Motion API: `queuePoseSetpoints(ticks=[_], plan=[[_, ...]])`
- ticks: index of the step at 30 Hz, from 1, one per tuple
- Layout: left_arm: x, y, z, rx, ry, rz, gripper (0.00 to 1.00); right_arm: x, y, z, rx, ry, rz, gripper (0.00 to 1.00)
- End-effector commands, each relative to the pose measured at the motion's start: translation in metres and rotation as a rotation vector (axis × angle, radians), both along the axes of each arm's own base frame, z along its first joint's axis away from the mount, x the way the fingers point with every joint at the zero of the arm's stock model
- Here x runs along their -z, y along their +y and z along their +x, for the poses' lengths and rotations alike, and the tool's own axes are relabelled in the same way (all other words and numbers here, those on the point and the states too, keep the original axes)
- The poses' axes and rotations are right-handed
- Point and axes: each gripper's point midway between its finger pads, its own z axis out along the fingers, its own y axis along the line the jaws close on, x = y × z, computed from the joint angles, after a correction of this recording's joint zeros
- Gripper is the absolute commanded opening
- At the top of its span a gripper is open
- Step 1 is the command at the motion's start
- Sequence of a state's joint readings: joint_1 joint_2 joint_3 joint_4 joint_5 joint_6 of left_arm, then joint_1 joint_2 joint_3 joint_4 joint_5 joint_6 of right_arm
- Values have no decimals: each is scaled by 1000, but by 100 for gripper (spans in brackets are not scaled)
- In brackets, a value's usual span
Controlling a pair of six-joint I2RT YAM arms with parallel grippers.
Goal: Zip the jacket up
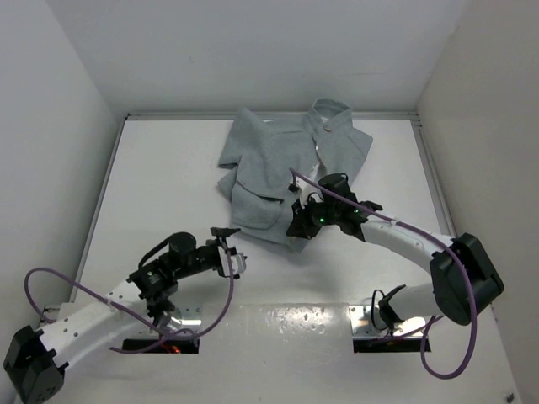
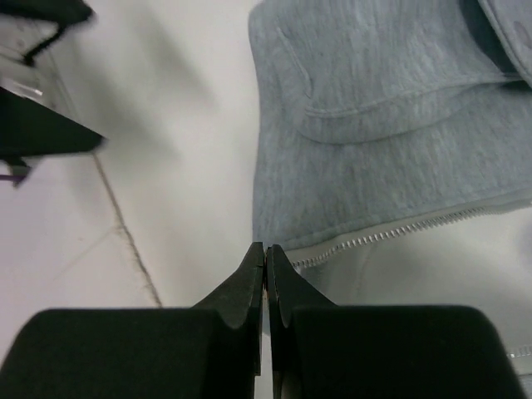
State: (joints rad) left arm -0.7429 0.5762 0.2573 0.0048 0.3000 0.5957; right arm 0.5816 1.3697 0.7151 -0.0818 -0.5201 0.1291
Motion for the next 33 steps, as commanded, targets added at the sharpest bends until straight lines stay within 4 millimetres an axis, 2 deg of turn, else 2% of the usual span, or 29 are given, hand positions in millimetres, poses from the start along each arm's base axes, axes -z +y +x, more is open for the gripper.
queuePoseSetpoints(ticks=[1, 2, 3, 4, 6, 7, 8, 11, 12, 15, 17, 18, 21, 23, 25, 27, 28, 30, 32, 33], plan=[[-31, -13, 20, -11, -326, 18, 80, -40, 21, 7, 17, 67, 152, 0], [-30, -15, 21, -19, -342, 21, 80, -43, 24, 7, 15, 80, 167, 0], [-42, -16, 29, -69, -380, -8, 80, -44, 24, 8, 23, 90, 170, 0], [-32, -23, 27, -57, -364, 18, 81, -47, 26, 10, 44, 123, 188, 0], [-40, -29, 31, -96, -384, -17, 81, -49, 28, 12, 73, 181, 212, 0], [-34, -34, 31, -88, -362, -18, 81, -54, 31, 16, 72, 176, 234, 0], [-42, -36, 32, -94, -381, -49, 81, -54, 30, 19, 85, 182, 238, 0], [-44, -51, 21, -46, -371, -102, 80, -54, 32, 21, 100, 209, 243, 0], [-44, -54, 22, -49, -364, -117, 76, -52, 32, 22, 110, 224, 243, 0], [-44, -64, 18, -35, -363, -142, 75, -49, 28, 27, 148, 250, 248, 0], [-37, -70, 13, -14, -347, -142, 75, -45, 26, 28, 173, 275, 251, 0], [-40, -71, 15, -31, -336, -165, 75, -44, 23, 31, 191, 280, 255, 0], [-29, -80, 13, -20, -299, -155, 74, -42, 17, 36, 233, 308, 262, 0], [-33, -85, 15, -34, -303, -180, 72, -44, 15, 38, 249, 316, 272, 0], [-23, -88, 21, -60, -276, -167, 72, -43, 11, 39, 263, 322, 270, 0], [-26, -93, 28, -83, -261, -191, 72, -43, 9, 40, 272, 328, 270, 0], [-21, -97, 30, -82, -255, -178, 72, -43, 8, 40, 276, 329, 272, 0], [-27, -100, 39, -116, -262, -203, 72, -41, 6, 38, 277, 338, 269, 0], [-21, -102, 44, -135, -260, -192, 72, -40, 5, 38, 281, 342, 267, 0], [-26, -103, 50, -148, -269, -207, 72, -40, 4, 37, 282, 341, 268, 0]])
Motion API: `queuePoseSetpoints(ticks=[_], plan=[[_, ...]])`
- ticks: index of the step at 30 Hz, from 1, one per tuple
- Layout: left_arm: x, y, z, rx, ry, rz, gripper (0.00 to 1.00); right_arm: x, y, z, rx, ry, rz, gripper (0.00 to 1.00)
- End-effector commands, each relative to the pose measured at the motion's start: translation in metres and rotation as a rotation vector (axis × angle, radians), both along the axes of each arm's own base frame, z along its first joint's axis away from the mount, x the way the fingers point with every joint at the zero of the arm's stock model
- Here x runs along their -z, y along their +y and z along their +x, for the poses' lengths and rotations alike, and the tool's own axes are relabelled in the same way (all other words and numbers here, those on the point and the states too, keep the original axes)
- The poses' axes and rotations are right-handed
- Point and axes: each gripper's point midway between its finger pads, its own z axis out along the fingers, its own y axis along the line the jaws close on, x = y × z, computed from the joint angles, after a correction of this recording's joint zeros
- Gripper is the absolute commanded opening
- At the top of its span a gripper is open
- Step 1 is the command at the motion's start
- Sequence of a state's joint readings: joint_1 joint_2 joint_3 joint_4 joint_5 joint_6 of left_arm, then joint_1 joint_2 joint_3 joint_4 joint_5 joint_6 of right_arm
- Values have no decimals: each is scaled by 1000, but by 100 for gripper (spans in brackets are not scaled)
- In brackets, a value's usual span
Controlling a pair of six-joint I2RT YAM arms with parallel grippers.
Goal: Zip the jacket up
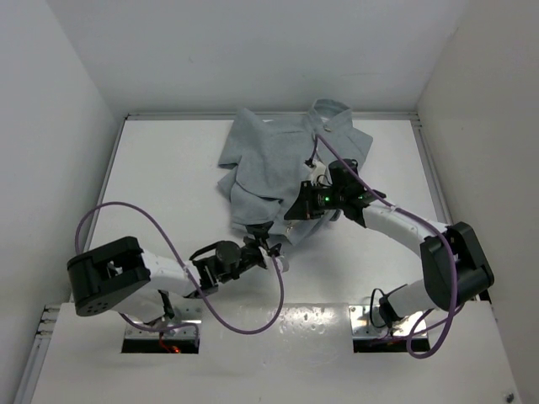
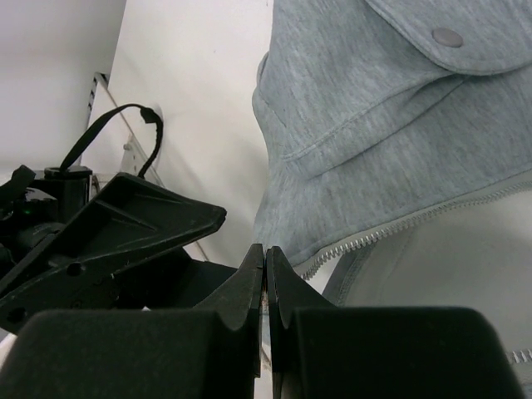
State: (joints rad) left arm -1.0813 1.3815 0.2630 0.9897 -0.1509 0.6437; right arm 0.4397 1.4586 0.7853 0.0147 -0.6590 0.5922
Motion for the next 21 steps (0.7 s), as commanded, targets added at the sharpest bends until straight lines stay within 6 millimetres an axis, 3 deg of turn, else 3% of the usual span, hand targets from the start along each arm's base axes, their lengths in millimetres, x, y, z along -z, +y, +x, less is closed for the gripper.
queuePoseSetpoints(ticks=[1, 6, 14, 18, 21], plan=[[-39, -10, 15, -40, -40, -159, 72, -8, -1, 1, 6, -12, 30, 0], [-40, -15, 20, -40, -44, -167, 74, -9, -1, 1, 8, -8, 37, 0], [-21, -20, 32, -60, -24, -126, 72, -8, -1, 0, 17, 4, 45, 0], [-20, -22, 38, -70, -25, -127, 55, -8, -2, 1, 23, 8, 44, 0], [-28, -21, 39, -80, -38, -148, 33, -6, -5, 3, 33, 14, 32, 0]])
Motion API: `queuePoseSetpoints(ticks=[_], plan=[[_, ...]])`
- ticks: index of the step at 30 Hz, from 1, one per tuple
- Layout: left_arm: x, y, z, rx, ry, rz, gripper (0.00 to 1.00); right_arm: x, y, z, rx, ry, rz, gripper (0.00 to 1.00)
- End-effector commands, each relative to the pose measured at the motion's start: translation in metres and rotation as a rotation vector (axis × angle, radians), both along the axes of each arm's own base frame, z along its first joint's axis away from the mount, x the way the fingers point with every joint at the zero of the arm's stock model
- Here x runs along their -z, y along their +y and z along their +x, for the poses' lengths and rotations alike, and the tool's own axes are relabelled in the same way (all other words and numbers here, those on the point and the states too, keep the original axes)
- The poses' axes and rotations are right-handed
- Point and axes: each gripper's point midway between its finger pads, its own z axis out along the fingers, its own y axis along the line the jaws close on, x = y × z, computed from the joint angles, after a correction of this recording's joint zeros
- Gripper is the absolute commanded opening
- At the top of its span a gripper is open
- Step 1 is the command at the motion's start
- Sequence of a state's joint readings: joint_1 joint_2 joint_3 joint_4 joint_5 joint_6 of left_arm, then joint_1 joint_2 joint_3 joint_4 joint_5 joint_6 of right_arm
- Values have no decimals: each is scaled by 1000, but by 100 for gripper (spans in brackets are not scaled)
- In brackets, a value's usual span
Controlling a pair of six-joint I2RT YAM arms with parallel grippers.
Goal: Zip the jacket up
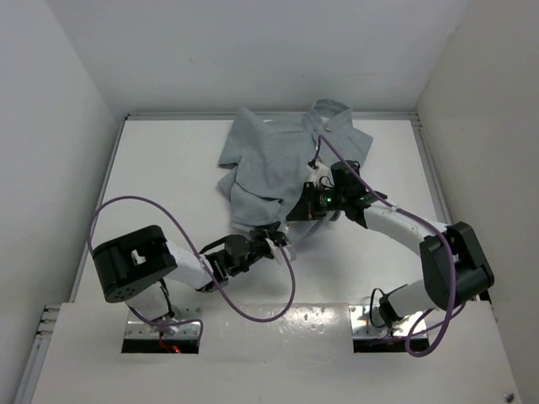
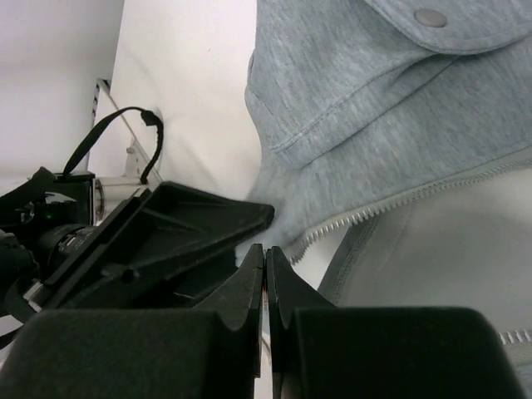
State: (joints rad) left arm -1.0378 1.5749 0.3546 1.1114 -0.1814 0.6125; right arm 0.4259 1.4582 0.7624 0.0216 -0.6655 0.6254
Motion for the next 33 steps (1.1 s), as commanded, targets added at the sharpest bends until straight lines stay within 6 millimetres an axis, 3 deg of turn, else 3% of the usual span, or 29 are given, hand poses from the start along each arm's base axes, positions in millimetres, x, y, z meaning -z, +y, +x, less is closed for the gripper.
queuePoseSetpoints(ticks=[1, 3, 4, 5, 7, 8, 9, 10, 12, 15, 16, 18, 19, 23, 28, 29, 31, 32, 33], plan=[[-38, -4, 7, -13, -61, -123, 27, -12, -2, 7, 15, -35, 21, 0], [-49, 0, 5, -13, -75, -147, 15, -10, -6, 12, 39, -28, 1, 0], [-45, 2, 2, -4, -61, -124, 3, -11, -6, 15, 48, -31, -1, 0], [-60, 7, -2, -4, -77, -151, 0, -12, -8, 20, 65, -36, -11, 0], [-79, 14, -10, 21, -88, -169, 0, -12, -14, 28, 99, -29, -36, 0], [-65, 15, -14, 34, -63, -131, 0, -12, -16, 31, 110, -30, -43, 0], [-89, 21, -17, 35, -102, -170, 0, -16, -18, 37, 125, -34, -46, 0], [-81, 26, -22, 44, -81, -136, 0, -14, -22, 41, 147, -32, -61, 0], [-104, 34, -36, 70, -130, -165, 0, -15, -30, 56, 194, -42, -74, 0], [-97, 50, -47, 67, -110, -117, 0, -9, -41, 77, 252, -19, -82, 0], [-100, 52, -54, 80, -109, -118, 0, -21, -48, 94, 282, -52, -69, 0], [-105, 61, -68, 106, -104, -113, 0, -14, -53, 107, 297, -41, -78, 0], [-107, 64, -72, 108, -111, -105, 0, -24, -58, 124, 316, -72, -72, 0], [-109, 83, -74, 58, -127, -65, 0, -28, -76, 155, 369, -83, -83, 0], [-123, 99, -77, 38, -138, -39, 0, -21, -119, 190, 440, -119, -148, 0], [-132, 101, -77, 37, -144, -52, 0, -29, -138, 202, 480, -142, -157, 0], [-133, 106, -77, 23, -138, -37, 0, -20, -153, 211, 510, -131, -178, 0], [-135, 107, -76, 14, -137, -35, 0, -28, -177, 223, 558, -162, -192, 0], [-140, 109, -77, 13, -141, -43, 0, -23, -185, 228, 573, -161, -205, 0]])
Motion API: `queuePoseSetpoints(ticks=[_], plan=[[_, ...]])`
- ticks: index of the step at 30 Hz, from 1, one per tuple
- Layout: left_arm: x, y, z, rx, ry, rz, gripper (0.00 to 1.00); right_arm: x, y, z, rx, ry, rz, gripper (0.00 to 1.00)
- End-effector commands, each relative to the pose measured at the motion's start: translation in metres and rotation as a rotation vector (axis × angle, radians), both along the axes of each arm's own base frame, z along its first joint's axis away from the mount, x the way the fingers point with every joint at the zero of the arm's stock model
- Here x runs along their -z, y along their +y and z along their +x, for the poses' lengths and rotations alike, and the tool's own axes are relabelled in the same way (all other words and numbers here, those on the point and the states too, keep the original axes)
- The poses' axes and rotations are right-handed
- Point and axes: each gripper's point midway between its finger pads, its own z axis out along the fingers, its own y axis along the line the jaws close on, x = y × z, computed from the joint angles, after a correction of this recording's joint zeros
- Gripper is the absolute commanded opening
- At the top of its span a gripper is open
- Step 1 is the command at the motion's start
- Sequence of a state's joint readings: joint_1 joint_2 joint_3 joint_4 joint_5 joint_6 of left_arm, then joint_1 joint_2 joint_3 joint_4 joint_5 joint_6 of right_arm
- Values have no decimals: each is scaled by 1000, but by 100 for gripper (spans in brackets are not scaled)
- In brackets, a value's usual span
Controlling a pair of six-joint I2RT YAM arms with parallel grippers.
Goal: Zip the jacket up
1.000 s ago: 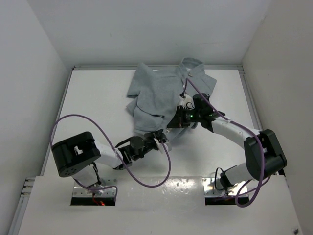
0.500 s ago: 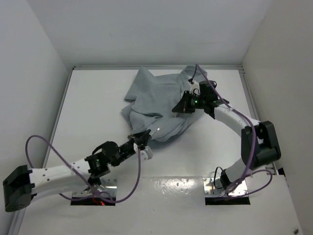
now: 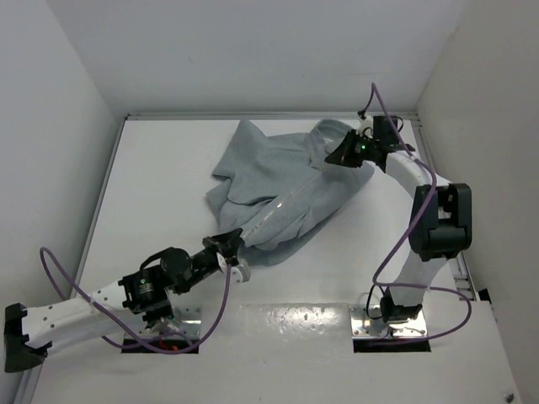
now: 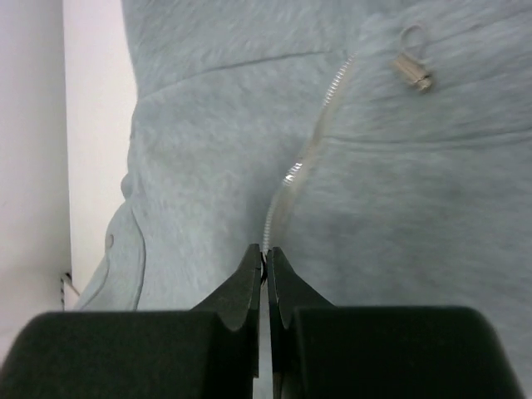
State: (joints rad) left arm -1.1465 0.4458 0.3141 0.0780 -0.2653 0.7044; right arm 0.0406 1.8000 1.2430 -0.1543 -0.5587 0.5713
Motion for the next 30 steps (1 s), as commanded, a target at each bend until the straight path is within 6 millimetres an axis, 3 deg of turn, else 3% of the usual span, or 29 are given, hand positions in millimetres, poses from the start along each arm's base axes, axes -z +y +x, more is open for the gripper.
queuePoseSetpoints(ticks=[1, 2, 3, 5, 9, 12, 14, 15, 16, 17, 18, 19, 20, 21, 22, 25, 30], plan=[[-33, 8, -2, -15, -40, -34, 0, -9, -70, 47, 152, -123, -140, 0], [-42, 10, -3, -16, -50, -58, 0, -18, -78, 56, 161, -156, -169, 0], [-45, 10, -5, 1, -51, -60, 0, -8, -98, 61, 198, -134, -175, 0], [-52, 10, -10, 30, -59, -57, 0, -21, -113, 76, 219, -178, -212, 0], [-62, 16, -19, 66, -79, -44, 0, -23, -157, 98, 288, -207, -250, 0], [-72, 22, -27, 101, -105, -33, 0, -31, -166, 108, 286, -228, -212, 0], [-70, 21, -31, 128, -106, -11, 0, -31, -152, 109, 226, -218, -150, 0], [-70, 21, -30, 128, -116, -4, 0, -50, -128, 105, 130, -232, -44, 6], [-70, 21, -30, 128, -116, -4, 0, -53, -102, 100, 66, -224, -3, 18], [-65, 20, -32, 140, -106, 14, 0, -61, -86, 92, 17, -225, 30, 24], [-63, 19, -34, 154, -102, 22, 0, -66, -64, 75, -89, -218, 78, 28], [-62, 19, -34, 154, -95, 16, 0, -53, -26, 54, -208, -187, 78, 28], [-55, 15, -37, 179, -84, 34, 0, -66, -12, 39, -264, -218, 67, 30], [-55, 15, -37, 180, -84, 34, 0, -62, 0, 23, -346, -229, 51, 30], [-50, 13, -39, 190, -71, 35, 0, -47, 33, -11, -478, -217, 33, 30], [-52, 15, -40, 190, -68, 22, 0, -33, 52, -55, -595, -161, 75, 30], [-51, 15, -43, 212, -88, 31, 0, -31, 50, -79, -728, -157, 108, 48]])
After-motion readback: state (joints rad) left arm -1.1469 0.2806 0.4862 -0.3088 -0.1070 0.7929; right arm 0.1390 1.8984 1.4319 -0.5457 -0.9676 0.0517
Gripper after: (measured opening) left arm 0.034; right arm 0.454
